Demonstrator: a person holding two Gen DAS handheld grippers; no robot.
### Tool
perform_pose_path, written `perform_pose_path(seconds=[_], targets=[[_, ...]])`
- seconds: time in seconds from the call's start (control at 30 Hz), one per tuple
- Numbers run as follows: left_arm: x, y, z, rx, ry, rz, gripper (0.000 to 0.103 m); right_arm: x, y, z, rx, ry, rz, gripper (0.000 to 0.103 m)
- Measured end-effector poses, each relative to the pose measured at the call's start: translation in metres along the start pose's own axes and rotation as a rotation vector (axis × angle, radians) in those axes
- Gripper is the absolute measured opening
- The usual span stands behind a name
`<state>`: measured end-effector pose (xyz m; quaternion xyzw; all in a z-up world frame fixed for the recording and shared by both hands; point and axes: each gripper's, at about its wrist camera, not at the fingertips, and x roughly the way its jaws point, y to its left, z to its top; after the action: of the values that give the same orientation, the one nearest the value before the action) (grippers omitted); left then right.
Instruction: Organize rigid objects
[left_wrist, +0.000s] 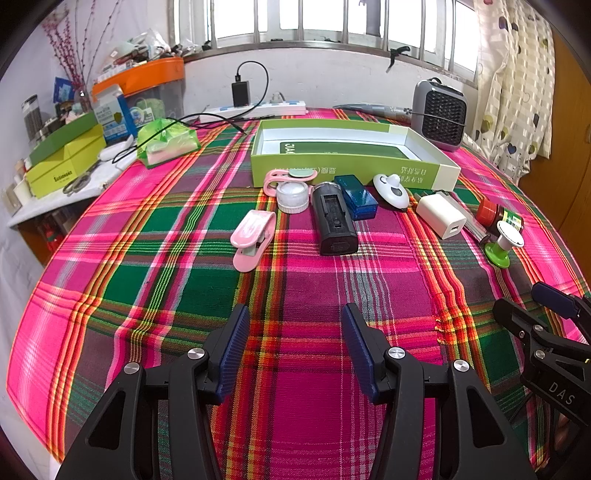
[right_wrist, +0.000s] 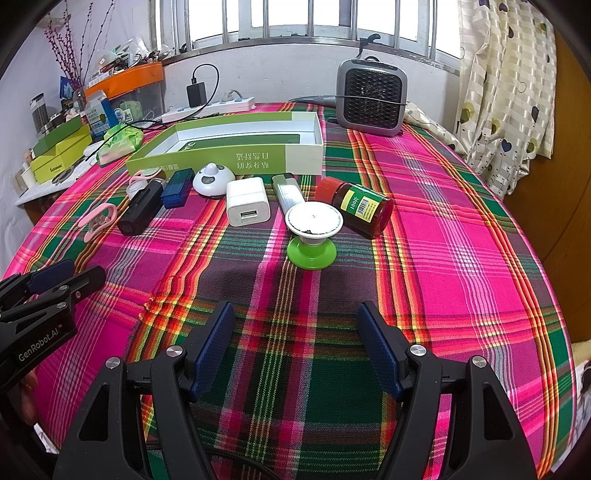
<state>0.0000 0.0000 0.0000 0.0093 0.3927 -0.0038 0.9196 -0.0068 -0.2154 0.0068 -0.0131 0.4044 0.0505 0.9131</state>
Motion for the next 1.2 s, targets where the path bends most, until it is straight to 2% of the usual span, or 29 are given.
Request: perform_pose_path(seconds=[0.93, 1.2], targets=[[0.004, -0.0014, 0.0015, 0.01, 0.018, -0.005, 0.051, 0.0035, -0.0009, 0.0014, -0.012, 0.008, 0.012, 0.069], [0.0023, 0.0051, 0.0046, 0.043, 0.06, -0.054, 0.05, 0.0015, -0.0078, 0.0016, -0.025, 0.016, 0.067, 0.069]])
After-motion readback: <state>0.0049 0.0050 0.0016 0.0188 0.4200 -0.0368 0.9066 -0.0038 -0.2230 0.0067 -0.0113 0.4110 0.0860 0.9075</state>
